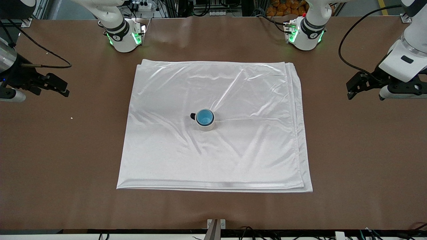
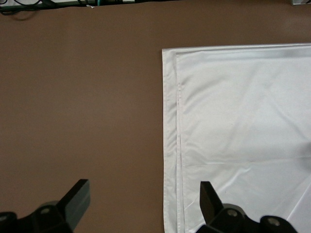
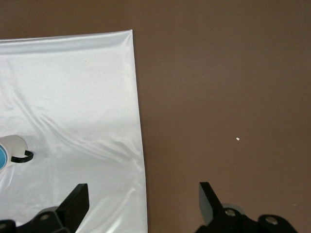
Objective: Place blue cup into white mug on cloth
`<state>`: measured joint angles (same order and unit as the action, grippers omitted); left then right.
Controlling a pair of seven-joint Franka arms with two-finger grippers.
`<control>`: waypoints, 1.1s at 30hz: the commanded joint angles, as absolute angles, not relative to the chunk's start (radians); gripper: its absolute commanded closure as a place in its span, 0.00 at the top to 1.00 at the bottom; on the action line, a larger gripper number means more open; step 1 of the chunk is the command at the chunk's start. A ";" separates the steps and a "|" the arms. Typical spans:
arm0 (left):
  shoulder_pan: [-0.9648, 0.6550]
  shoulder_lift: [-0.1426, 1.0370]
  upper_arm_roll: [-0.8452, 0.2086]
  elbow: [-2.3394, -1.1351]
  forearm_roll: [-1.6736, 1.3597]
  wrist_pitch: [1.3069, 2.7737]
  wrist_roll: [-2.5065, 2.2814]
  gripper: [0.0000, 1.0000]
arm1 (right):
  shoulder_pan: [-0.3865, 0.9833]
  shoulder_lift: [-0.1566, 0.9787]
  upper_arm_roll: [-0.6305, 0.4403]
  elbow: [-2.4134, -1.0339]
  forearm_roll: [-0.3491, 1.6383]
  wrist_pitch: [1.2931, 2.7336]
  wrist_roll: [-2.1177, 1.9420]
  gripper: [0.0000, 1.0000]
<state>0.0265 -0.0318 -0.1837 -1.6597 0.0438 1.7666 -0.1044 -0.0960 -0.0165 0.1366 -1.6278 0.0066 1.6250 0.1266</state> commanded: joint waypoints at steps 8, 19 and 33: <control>0.025 -0.032 -0.175 -1.649 0.009 1.747 -0.109 1.00 | -0.100 -0.005 0.141 -1.605 0.009 1.617 0.144 1.00; 0.020 -0.032 -0.156 -1.649 0.005 1.747 -0.126 1.00 | -0.100 -0.005 0.141 -1.605 0.009 1.617 0.144 1.00; 0.018 -0.032 -0.156 -1.649 0.006 1.746 -0.126 1.00 | -0.097 -0.005 0.141 -1.608 0.009 1.615 0.144 1.00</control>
